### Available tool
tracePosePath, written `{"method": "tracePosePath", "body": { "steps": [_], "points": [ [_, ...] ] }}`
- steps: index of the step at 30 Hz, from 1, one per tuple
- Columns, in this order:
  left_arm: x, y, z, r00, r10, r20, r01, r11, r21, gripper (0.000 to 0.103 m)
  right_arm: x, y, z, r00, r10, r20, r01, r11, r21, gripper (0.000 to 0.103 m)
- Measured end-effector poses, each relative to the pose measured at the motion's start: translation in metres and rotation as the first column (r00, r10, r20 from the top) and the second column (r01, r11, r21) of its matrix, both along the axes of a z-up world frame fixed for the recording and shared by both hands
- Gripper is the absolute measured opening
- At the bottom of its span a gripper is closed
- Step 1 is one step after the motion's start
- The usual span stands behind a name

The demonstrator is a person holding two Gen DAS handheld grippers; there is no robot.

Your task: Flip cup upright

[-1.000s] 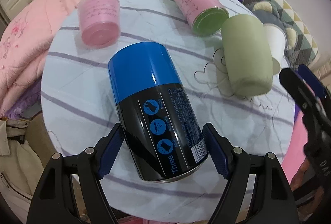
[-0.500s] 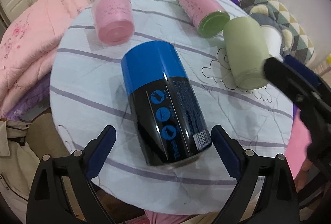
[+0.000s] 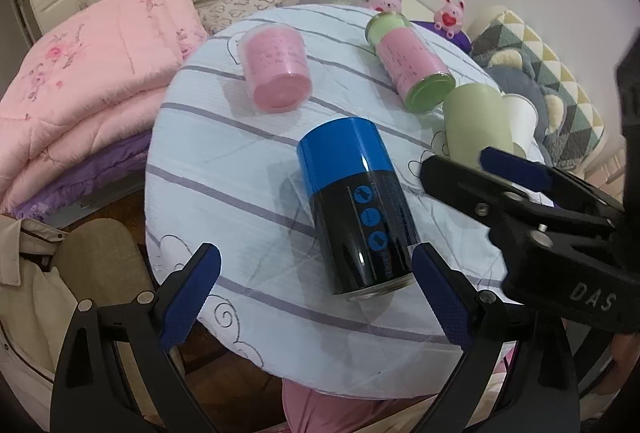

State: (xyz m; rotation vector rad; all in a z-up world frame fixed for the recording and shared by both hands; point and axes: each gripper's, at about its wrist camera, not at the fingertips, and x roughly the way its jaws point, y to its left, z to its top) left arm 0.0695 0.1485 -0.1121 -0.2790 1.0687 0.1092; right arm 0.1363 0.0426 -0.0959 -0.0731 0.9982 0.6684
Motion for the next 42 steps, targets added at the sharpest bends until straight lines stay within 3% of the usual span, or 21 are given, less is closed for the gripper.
{"method": "tracePosePath", "body": {
  "steps": [5,16,23,25,30,37,42],
  "points": [
    [-0.002,0.008,-0.004,1.000,0.010,0.007,-0.010,1.000,-0.009,0.098,0.008,0.019,-0.011,0.990,0.044,-0.137,-0.044,0.999,0.000,0.082],
    [0.010,0.016,-0.017,0.999,-0.032,0.005,0.033,0.997,-0.066,0.102,0.035,0.047,-0.042,0.948,0.031,-0.318,-0.040,0.999,-0.024,0.082],
    [0.018,0.014,-0.019,0.998,-0.064,0.015,0.065,0.994,-0.092,0.103,0.049,0.060,-0.061,0.924,0.051,-0.380,-0.074,0.996,-0.045,0.082],
    [0.019,0.014,-0.019,0.998,-0.068,0.015,0.069,0.993,-0.092,0.103,0.049,0.061,-0.064,0.925,0.063,-0.374,-0.087,0.995,-0.048,0.071],
    [0.020,0.012,-0.017,0.997,-0.069,0.020,0.070,0.993,-0.092,0.103,0.046,0.063,-0.061,0.935,0.092,-0.341,-0.113,0.993,-0.043,0.070],
    [0.026,-0.002,-0.014,0.995,-0.077,0.057,0.082,0.992,-0.096,0.103,0.036,0.049,-0.035,0.970,0.096,-0.223,-0.097,0.995,0.010,0.070],
    [0.034,-0.009,-0.016,0.996,-0.035,0.077,0.046,0.988,-0.147,0.103,0.031,0.035,-0.022,0.988,0.088,-0.130,-0.087,0.996,0.010,0.070]
  ]
}}
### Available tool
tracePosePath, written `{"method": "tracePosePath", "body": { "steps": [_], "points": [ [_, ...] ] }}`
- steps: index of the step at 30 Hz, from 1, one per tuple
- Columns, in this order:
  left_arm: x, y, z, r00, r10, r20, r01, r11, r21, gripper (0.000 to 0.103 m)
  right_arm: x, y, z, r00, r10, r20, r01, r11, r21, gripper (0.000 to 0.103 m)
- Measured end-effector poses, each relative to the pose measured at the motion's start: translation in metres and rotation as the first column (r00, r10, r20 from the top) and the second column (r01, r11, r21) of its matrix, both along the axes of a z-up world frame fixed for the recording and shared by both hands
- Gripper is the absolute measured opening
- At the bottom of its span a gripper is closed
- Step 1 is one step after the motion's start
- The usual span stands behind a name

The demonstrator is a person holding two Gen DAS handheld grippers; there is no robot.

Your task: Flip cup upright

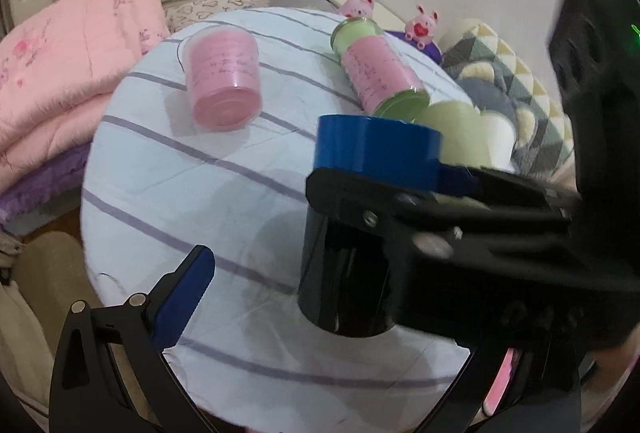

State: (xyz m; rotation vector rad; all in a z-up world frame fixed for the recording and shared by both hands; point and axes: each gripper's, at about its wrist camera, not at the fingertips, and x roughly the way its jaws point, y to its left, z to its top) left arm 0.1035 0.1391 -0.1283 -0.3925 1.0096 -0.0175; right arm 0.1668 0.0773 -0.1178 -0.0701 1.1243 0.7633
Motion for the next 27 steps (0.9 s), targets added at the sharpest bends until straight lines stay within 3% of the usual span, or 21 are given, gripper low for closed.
{"method": "tracePosePath", "body": {
  "steps": [5,10,18,24,27],
  "points": [
    [0.005,-0.016,-0.001,0.999,-0.019,0.040,0.017,0.999,0.037,0.103,-0.002,-0.017,0.006,0.995,-0.016,0.096,0.016,1.000,-0.002,0.070],
    [0.009,-0.021,-0.006,0.999,-0.034,0.027,0.033,0.999,0.034,0.103,-0.009,-0.026,0.009,0.981,-0.008,0.194,0.008,1.000,-0.001,0.070],
    [0.013,-0.019,-0.012,1.000,0.001,0.023,-0.002,0.998,0.062,0.103,-0.019,-0.022,0.017,0.928,0.041,0.371,-0.044,0.999,0.000,0.069],
    [0.011,-0.019,-0.019,1.000,0.001,-0.001,-0.001,0.997,0.076,0.103,-0.025,-0.021,0.017,0.914,0.062,0.402,-0.056,0.998,-0.028,0.069],
    [0.009,-0.022,-0.017,1.000,-0.010,0.000,0.010,0.996,0.092,0.103,-0.026,-0.025,0.015,0.925,0.061,0.376,-0.059,0.998,-0.015,0.069]
  ]
}}
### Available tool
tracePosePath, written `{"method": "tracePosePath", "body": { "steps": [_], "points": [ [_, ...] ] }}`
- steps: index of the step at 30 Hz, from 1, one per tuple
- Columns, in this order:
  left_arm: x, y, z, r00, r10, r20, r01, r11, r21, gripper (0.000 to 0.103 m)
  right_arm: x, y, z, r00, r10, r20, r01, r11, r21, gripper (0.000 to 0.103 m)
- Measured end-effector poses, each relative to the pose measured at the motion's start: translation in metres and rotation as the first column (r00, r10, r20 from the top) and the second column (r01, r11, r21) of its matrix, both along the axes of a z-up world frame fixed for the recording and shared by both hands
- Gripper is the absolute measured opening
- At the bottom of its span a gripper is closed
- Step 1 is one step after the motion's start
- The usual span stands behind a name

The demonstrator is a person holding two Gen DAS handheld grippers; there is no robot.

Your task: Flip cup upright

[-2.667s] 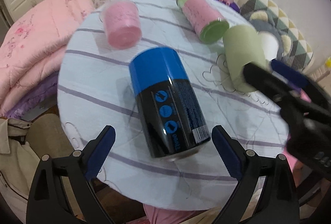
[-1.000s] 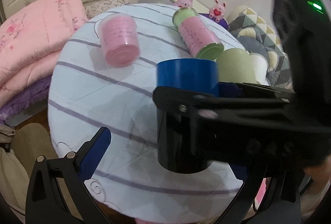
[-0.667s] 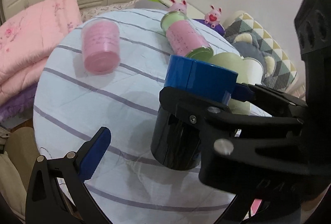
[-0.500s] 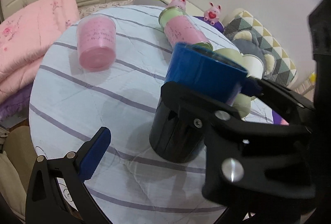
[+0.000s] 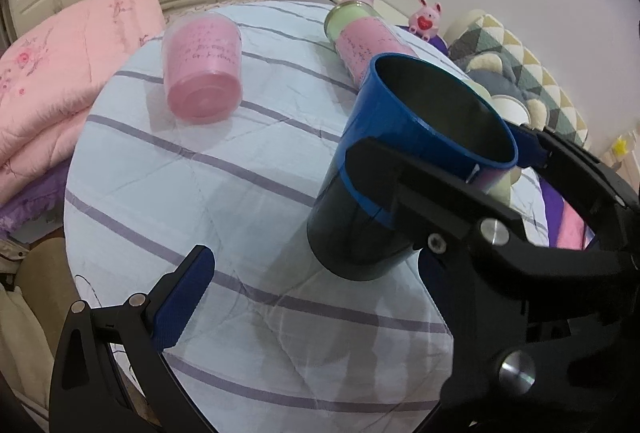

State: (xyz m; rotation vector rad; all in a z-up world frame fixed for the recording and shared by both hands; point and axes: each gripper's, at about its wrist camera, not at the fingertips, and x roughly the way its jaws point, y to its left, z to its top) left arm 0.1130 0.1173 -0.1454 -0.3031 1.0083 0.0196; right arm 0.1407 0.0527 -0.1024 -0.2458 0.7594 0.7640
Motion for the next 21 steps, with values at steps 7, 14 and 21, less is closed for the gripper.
{"method": "tracePosePath", "body": {
  "steps": [7,14,21],
  "points": [
    [-0.002,-0.012,0.006,0.999,-0.028,0.035,0.026,0.999,0.036,0.103,-0.006,-0.010,0.001,1.000,-0.020,-0.006,0.020,1.000,0.011,0.069],
    [-0.005,-0.017,0.013,0.997,-0.037,0.063,0.033,0.998,0.060,0.103,-0.012,-0.016,0.008,0.999,-0.033,0.014,0.033,0.999,0.019,0.080],
    [-0.016,-0.020,0.027,0.994,-0.041,0.099,0.033,0.997,0.074,0.103,-0.019,-0.024,0.017,0.999,-0.028,0.016,0.028,0.999,0.040,0.081]
  ]
}}
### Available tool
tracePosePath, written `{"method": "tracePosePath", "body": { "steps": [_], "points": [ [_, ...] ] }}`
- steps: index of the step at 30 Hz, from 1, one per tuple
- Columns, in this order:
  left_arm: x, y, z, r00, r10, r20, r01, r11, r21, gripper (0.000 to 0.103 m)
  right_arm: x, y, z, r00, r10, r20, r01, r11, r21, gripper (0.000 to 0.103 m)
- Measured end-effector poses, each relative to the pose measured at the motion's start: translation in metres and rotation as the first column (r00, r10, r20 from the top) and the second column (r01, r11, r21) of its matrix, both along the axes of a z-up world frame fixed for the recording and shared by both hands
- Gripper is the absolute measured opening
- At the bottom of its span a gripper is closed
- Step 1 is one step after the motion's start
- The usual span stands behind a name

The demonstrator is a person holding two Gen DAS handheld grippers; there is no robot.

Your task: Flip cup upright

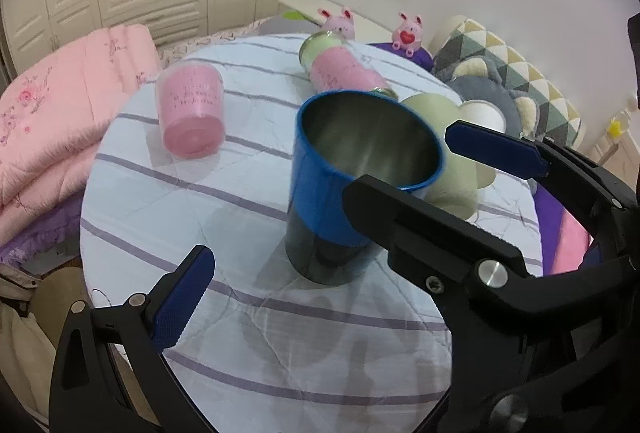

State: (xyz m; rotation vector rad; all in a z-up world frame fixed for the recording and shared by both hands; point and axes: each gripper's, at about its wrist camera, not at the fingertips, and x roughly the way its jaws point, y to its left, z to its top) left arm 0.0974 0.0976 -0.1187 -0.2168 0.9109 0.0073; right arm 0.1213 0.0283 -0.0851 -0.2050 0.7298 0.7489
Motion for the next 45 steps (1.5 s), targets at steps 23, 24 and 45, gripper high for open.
{"method": "tracePosePath", "body": {
  "steps": [23,24,45],
  "points": [
    [-0.050,-0.041,0.075,0.975,-0.009,0.222,-0.013,0.995,0.097,0.103,-0.055,-0.080,0.067,0.985,-0.140,0.104,0.130,0.987,0.095,0.081],
    [-0.052,-0.043,0.078,0.972,-0.009,0.235,-0.015,0.995,0.101,0.103,-0.057,-0.085,0.069,0.981,-0.157,0.112,0.146,0.984,0.097,0.081],
    [-0.099,-0.072,0.118,0.897,-0.049,0.438,-0.015,0.990,0.142,0.103,-0.100,-0.150,0.097,0.844,-0.457,0.282,0.398,0.885,0.241,0.085]
  ]
}}
